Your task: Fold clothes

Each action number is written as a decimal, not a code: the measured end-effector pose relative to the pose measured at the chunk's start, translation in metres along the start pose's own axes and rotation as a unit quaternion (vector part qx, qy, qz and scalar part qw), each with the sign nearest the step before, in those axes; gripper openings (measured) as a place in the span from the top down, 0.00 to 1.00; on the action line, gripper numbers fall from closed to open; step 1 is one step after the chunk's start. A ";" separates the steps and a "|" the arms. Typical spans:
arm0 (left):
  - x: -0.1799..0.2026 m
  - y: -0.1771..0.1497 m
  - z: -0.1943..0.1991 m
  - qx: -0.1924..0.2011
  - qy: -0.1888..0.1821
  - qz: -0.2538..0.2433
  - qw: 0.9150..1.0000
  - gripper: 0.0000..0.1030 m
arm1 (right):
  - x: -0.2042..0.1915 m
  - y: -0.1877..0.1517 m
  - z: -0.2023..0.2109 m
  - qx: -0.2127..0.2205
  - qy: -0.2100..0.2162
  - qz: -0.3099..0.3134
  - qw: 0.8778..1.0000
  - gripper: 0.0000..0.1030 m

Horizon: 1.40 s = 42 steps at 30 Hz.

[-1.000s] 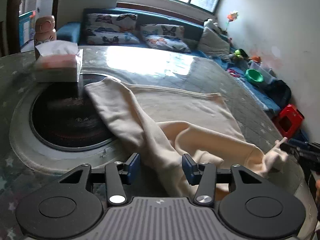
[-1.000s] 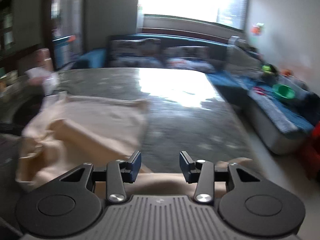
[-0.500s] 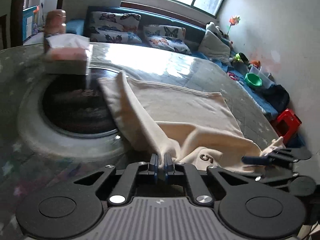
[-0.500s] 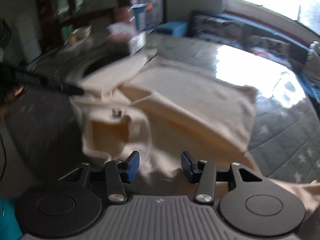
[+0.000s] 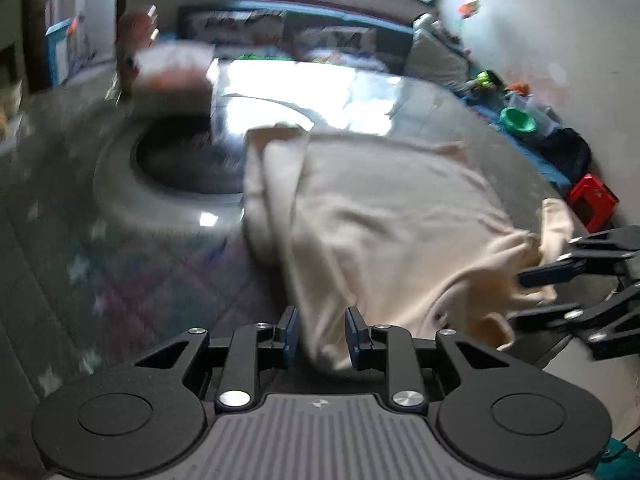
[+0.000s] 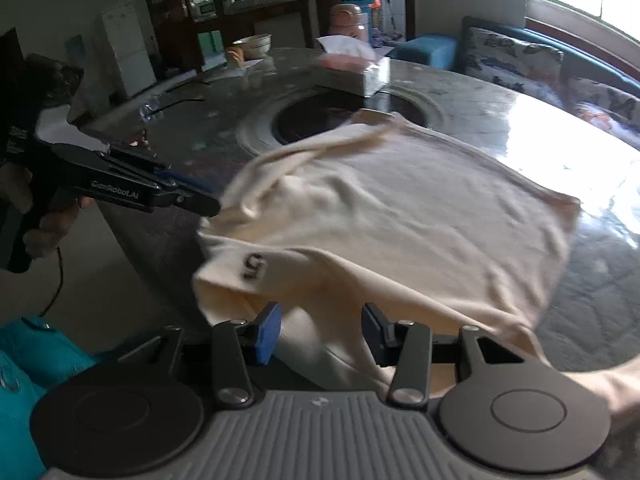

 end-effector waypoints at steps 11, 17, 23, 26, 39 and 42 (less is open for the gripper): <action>0.068 -0.005 -0.012 0.004 -0.089 -0.117 0.989 0.61 | -0.011 -0.014 -0.016 -0.029 -0.035 0.035 0.998 0.96; 0.071 -0.015 -0.009 0.002 -0.102 -0.143 0.984 0.87 | -0.018 -0.024 0.013 -0.036 -0.007 0.044 0.998 0.98; 0.073 -0.026 -0.006 -0.001 -0.115 -0.168 0.979 0.90 | -0.027 -0.047 0.012 -0.083 0.028 0.063 0.994 0.97; 0.070 -0.031 -0.007 -0.012 -0.123 -0.167 0.978 0.90 | -0.028 -0.046 0.020 -0.079 0.039 0.068 0.994 0.93; 0.082 0.024 -0.016 0.045 -0.153 -0.146 0.976 0.86 | 0.084 -0.027 0.026 -0.012 -0.130 -0.072 0.989 0.84; 0.094 0.029 -0.033 0.037 -0.166 -0.147 0.974 0.86 | 0.095 -0.041 0.031 -0.037 -0.152 -0.083 0.984 0.79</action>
Point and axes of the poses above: each gripper's, at about its wrist camera, not at the fingertips, and z roughly against the way its jaws point, x to its right, y to its top, the point moved 8 cm from there along -z, roughly the way its jaws point, and after that the axes turned 12 degrees about -z, right-handed, at the moved point
